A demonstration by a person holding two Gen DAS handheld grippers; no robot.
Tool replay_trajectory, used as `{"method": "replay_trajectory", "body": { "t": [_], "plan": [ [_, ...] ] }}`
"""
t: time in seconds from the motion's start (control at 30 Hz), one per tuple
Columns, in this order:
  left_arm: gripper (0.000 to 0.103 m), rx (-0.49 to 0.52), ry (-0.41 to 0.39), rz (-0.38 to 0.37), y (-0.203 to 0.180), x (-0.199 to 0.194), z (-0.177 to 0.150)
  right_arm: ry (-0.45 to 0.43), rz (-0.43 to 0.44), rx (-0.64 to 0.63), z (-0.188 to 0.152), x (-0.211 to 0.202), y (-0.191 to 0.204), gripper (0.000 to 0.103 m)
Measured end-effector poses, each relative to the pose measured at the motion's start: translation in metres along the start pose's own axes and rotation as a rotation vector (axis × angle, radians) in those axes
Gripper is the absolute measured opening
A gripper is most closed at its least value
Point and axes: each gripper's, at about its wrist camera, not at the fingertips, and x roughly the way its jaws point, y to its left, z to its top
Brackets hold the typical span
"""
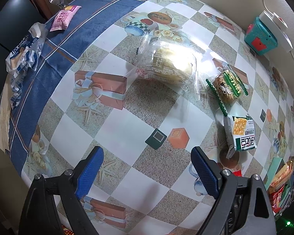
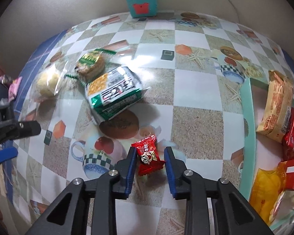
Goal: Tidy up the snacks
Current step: 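Grasp the small red candy with the right tool while the left tool grasps the cracker packet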
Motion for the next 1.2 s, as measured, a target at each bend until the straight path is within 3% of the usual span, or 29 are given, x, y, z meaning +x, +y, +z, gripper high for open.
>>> {"method": "replay_trajectory", "body": {
  "t": [0.4, 0.9, 1.2],
  "plan": [
    [0.091, 0.027, -0.006, -0.045, -0.023, -0.003, 0.002, -0.005, 0.078, 0.155, 0.011, -0.003, -0.047, 0.025],
    [0.091, 0.125, -0.057, -0.164, -0.101, -0.002, 0.007, -0.071, 0.055, 0.182, 0.021, -0.019, -0.069, 0.025],
    [0.091, 0.175, -0.076, -0.147, -0.133, 0.015, 0.007, -0.106, 0.050, 0.193, 0.029, -0.030, -0.082, 0.025]
  ]
}}
